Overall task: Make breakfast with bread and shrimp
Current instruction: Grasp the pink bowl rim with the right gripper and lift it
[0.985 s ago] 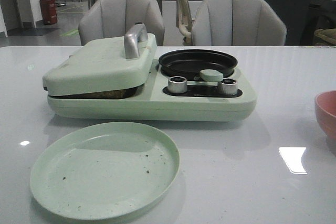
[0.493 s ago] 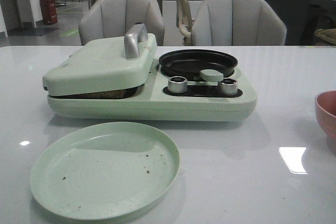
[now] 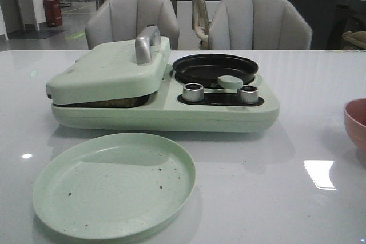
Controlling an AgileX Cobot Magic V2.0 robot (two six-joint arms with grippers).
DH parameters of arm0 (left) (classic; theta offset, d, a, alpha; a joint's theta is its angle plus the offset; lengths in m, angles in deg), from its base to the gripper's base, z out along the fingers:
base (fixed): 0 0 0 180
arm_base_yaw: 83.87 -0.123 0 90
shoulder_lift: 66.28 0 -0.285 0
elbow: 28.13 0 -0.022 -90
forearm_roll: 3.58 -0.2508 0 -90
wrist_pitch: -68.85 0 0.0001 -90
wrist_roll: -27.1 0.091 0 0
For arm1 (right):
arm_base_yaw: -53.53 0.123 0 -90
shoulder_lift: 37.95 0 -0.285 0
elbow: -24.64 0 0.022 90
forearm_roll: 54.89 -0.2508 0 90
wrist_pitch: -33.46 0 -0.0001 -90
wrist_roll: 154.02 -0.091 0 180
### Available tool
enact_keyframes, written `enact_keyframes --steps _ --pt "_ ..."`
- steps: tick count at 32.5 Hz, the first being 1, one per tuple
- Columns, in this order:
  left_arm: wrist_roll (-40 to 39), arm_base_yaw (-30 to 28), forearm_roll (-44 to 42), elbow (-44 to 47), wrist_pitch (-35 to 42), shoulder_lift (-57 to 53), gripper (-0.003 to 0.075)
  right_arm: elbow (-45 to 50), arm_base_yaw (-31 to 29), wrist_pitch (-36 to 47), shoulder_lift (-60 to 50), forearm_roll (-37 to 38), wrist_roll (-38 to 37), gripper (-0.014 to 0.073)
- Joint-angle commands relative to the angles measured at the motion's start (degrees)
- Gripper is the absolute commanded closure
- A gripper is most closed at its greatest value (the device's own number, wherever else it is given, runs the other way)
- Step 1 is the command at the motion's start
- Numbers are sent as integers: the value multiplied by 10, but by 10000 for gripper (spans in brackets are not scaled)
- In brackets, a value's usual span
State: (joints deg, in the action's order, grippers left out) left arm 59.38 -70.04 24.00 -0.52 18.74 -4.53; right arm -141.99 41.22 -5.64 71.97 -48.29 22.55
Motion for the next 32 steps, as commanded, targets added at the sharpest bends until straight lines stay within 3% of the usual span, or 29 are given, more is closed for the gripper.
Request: enact_keyframes --steps 1,9,18,26,32 --pt "-3 3 21 -14 29 -9 619 -19 -3 14 -26 8 4 438" --pt "-3 3 21 -14 29 -9 619 -19 -1 17 -34 8 4 553" --pt "-3 3 21 -14 29 -9 619 -90 23 21 -77 19 21 556" --pt "-3 3 21 -14 29 -9 619 -228 113 -14 -81 99 38 554" --pt "-3 3 21 -14 29 -9 619 -320 206 -15 -70 199 38 545"
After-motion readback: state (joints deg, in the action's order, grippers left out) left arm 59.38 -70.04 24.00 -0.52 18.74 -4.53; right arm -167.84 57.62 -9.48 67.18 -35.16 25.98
